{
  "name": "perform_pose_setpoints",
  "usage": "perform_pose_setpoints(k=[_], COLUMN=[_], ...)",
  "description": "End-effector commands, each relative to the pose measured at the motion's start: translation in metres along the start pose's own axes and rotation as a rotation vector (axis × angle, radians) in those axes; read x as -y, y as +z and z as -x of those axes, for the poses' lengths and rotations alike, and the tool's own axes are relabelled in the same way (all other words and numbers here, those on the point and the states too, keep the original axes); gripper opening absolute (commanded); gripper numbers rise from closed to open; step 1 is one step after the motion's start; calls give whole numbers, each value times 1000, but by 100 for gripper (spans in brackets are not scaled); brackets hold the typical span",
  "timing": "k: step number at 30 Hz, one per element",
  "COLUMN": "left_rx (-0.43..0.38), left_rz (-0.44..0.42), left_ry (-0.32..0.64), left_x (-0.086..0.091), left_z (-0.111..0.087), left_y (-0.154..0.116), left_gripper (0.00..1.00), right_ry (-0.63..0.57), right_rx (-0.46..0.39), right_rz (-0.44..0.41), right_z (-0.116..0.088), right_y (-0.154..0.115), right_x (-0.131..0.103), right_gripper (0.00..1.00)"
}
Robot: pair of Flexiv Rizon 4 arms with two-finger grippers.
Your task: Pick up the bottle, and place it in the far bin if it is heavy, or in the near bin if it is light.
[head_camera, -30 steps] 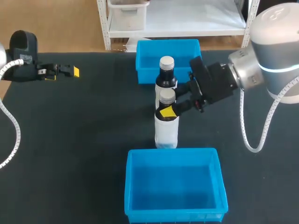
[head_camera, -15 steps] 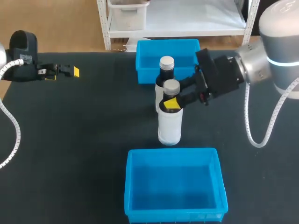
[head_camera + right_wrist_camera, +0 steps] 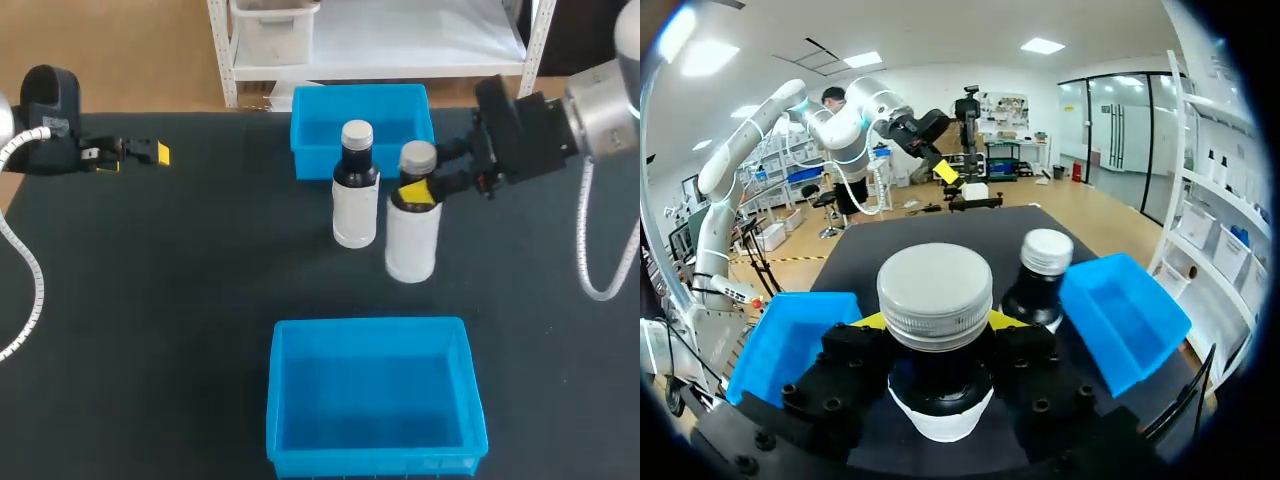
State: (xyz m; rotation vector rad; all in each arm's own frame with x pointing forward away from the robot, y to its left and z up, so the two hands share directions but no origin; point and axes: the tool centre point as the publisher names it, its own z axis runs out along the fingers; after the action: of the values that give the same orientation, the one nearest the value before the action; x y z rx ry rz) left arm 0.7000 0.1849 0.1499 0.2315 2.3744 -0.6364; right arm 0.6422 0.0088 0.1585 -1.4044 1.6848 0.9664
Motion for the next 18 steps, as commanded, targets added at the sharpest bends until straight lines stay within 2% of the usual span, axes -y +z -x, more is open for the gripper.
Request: perform_pose_setpoints(k=[1, 11, 18], left_rx=[0, 0, 0], left_rz=[0, 0, 0], left_ry=[0, 0, 0], left_x=[0, 0, 0], left_z=[0, 0, 0], left_y=[0, 0, 0], left_gripper=[100, 100, 100], right_ry=[10, 68, 117], right_rx=[-7, -31, -10], right_rz=[-35, -138, -212], right_z=[-3, -18, -20], right_y=[-28, -78, -110], right_x=[1, 37, 66], right_gripper=[0, 0, 0])
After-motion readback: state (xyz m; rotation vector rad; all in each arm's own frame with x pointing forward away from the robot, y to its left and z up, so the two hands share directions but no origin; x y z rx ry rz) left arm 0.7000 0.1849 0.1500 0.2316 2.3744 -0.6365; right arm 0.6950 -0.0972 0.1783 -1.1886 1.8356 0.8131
